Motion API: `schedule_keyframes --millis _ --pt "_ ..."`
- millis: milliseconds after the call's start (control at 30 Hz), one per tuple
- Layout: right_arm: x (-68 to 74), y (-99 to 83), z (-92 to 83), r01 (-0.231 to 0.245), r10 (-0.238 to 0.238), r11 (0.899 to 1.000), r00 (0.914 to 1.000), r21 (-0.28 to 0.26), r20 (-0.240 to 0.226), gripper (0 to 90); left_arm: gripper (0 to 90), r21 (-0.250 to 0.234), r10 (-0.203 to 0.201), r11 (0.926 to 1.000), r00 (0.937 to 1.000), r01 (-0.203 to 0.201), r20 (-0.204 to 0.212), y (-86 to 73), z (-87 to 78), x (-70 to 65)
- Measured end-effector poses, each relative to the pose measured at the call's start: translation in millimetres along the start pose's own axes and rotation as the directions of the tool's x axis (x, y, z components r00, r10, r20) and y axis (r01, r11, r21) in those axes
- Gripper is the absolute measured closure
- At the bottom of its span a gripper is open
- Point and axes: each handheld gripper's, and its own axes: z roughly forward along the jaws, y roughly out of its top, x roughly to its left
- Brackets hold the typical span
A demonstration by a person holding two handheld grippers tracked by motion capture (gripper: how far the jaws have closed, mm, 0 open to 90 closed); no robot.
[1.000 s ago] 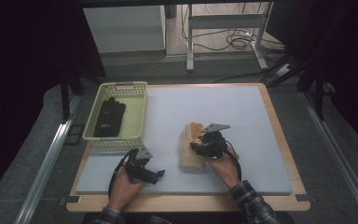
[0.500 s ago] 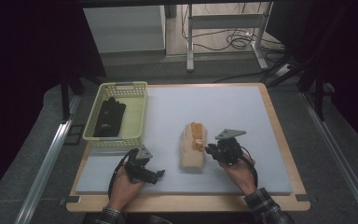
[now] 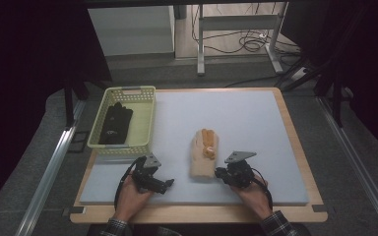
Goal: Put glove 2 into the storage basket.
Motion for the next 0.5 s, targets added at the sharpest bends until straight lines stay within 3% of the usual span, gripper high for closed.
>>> schedule_keyframes --millis 133,267,500 --pt "6.2 6.0 -2.8 0.015 -0.015 1.000 0.9998 -0.023 -0.012 77.3 1.2 0.000 0.000 1.0000 1.0000 0.000 0.000 0.0 0.0 0.0" --pt "11.6 8.7 3.2 0.027 -0.028 1.000 0.9993 -0.005 -0.024 75.9 1.2 0.000 0.001 1.0000 1.0000 -0.001 -0.001 0.0 0.0 0.0" --pt "7.2 2.5 4.3 0.034 -0.034 0.999 0.9994 -0.002 -0.007 73.4 1.2 0.000 0.001 1.0000 1.0000 -0.001 -0.001 0.0 0.0 0.0"
